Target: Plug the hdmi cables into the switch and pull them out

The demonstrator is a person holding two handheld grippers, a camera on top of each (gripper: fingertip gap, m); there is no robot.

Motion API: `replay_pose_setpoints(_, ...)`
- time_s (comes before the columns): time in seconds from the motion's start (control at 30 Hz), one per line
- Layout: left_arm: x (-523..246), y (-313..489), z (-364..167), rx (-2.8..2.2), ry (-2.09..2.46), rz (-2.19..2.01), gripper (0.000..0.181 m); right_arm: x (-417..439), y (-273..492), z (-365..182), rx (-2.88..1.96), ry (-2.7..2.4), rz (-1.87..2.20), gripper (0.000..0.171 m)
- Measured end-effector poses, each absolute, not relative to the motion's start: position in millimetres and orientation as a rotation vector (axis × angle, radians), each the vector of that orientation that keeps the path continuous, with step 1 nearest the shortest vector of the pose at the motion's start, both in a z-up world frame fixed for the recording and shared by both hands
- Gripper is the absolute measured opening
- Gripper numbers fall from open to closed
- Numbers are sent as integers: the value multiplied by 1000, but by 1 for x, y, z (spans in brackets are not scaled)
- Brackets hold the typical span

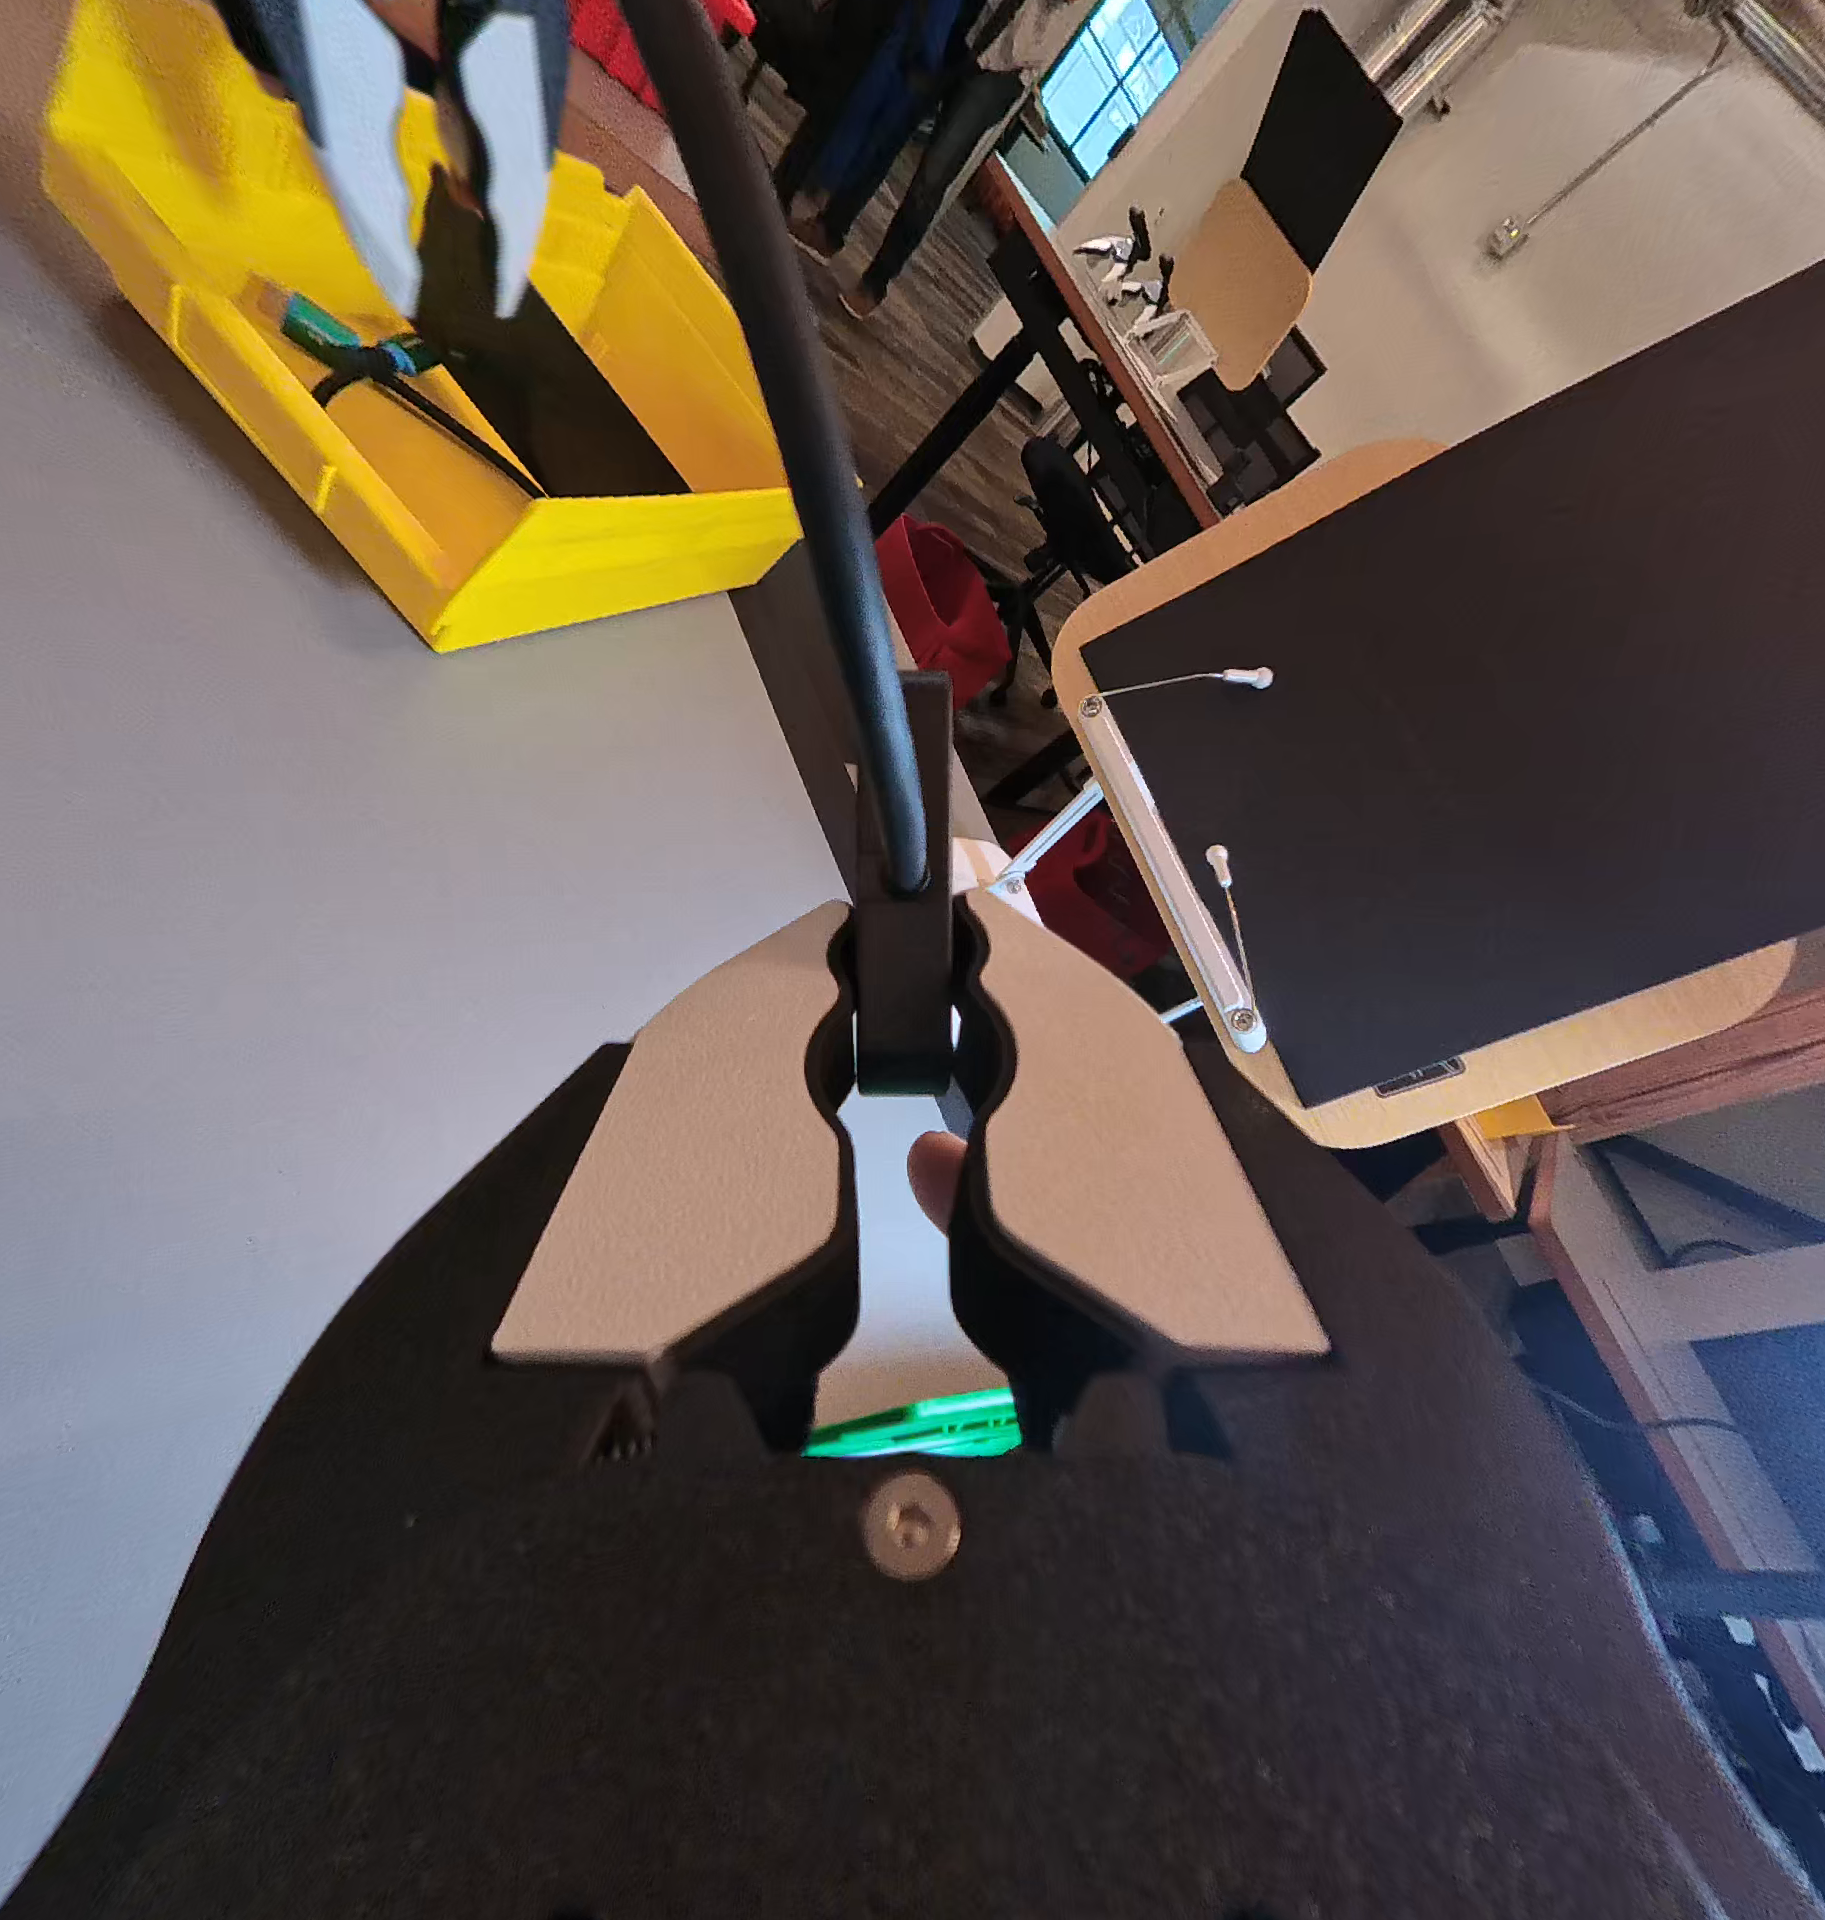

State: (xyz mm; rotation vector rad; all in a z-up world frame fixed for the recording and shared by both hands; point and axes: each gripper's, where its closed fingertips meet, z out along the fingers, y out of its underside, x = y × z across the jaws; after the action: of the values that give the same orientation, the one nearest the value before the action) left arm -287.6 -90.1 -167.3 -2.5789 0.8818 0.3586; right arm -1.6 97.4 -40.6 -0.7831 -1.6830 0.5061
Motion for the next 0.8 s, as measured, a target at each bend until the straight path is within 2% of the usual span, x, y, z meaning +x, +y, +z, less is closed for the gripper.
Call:
replay_pose_setpoints(0.03, -292, -104, -184, -2653, 965, 334, 33, -1, 98, -41, -783, -1685, 498, 14)
replay_pose_setpoints(0.2, -312, -130, -228, -2850, 1278, 432, 38, -5, 100, -46, -803, -1689, 528, 15)
replay_pose_setpoints(0.27, -312, -127, -242, -2864, 1359, 440, 34, -6, 101, -49, -815, -1691, 533, 15)
replay_pose_setpoints(0.33, -313, -131, -251, -2921, 1422, 409, 14, -5, 104, -51, -824, -1690, 519, 15)
replay_pose_setpoints(0.37, -313, -130, -249, -2930, 1422, 421, 14, -3, 106, -50, -828, -1687, 511, 15)
replay_pose_setpoints(0.47, -302, -116, -208, -2863, 1254, 360, 8, 4, 114, -45, -846, -1661, 512, 15)
replay_pose_setpoints(0.67, -256, -82, -73, -2461, 838, 223, 7, 14, 126, -26, -887, -1574, 590, 14)
replay_pose_setpoints(0.8, -193, -61, -36, -2206, 676, 76, 7, 19, 128, -18, -896, -1545, 612, 14)
